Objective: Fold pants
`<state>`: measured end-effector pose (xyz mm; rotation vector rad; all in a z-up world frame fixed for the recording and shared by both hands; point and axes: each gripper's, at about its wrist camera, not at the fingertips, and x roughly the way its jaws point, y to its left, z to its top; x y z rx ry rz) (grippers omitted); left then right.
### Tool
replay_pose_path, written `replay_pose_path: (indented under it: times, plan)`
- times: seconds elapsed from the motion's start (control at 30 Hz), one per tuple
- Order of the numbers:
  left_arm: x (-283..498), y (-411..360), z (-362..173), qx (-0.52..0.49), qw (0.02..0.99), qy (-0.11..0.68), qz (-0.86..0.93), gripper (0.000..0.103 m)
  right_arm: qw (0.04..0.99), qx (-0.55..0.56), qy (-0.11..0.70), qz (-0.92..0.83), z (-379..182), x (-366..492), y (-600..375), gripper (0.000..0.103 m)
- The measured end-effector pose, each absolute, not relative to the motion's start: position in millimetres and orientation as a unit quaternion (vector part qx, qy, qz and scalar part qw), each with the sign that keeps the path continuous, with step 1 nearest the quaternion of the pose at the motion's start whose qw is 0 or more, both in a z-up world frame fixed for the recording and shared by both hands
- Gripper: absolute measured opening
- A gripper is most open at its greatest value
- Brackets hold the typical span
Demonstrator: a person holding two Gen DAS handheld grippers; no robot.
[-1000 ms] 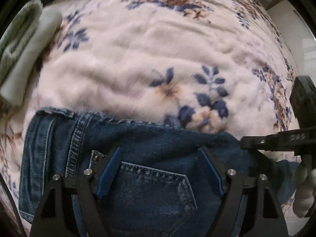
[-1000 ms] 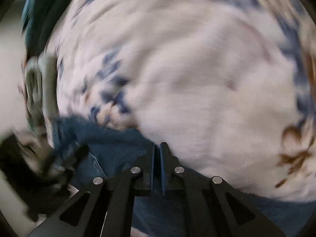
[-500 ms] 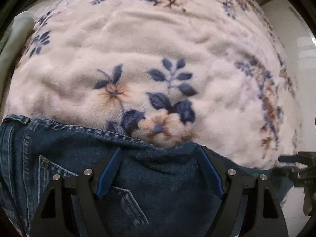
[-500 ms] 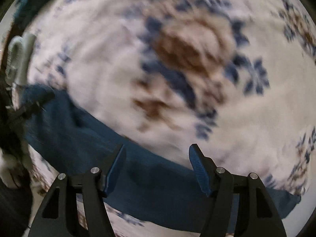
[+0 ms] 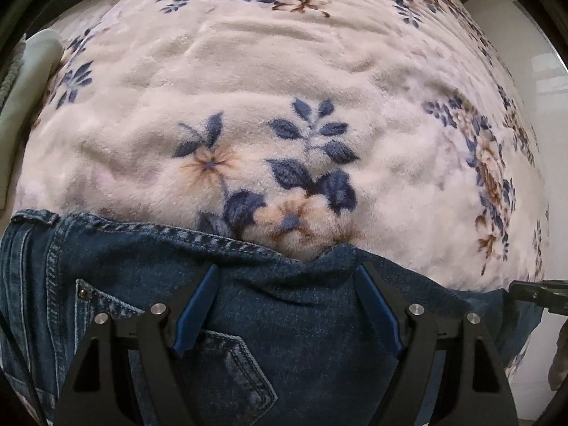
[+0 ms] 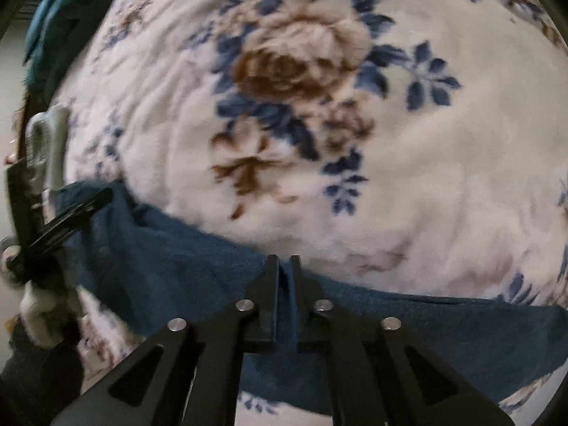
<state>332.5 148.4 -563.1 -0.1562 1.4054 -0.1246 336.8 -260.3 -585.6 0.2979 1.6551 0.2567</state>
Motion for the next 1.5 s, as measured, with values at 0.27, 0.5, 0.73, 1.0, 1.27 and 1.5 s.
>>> replay_pose_path:
  times: [0.27, 0.5, 0.73, 1.0, 1.27, 1.5]
  plan:
    - [324.0, 152.1, -564.0, -0.048, 0.771, 0.633, -0.048, 0.078, 0.645, -0.017, 0.758, 0.094, -601.3, 322.8, -237.8, 0.018]
    - [318.4, 151.6, -564.5, -0.037, 0.773, 0.632, -0.043, 0.078, 0.672, 0.055, 0.738, 0.025, -599.8, 320.2, -284.4, 0.005]
    - [309.0, 143.3, -538.2, -0.057, 0.783, 0.618, -0.026, 0.078, 0.688, 0.161, 0.707, 0.036, -551.2, 319.7, -344.2, 0.048]
    - [246.5, 43.9, -497.2, 0.011, 0.798, 0.598, -0.067, 0.078, 0.743, 0.264, 0.605, -0.108, -511.5, 199.3, -444.1, 0.093]
    - [219.1, -42.9, -513.9, 0.018, 0.776, 0.625, -0.081, 0.079, 0.692, 0.283, 0.617, -0.247, -546.2, 122.9, -570.5, 0.069]
    - [212.8, -118.4, -517.8, 0.036, 0.767, 0.633, -0.098, 0.079, 0.692, 0.391, 0.556, -0.242, -542.1, 78.9, -680.9, 0.07]
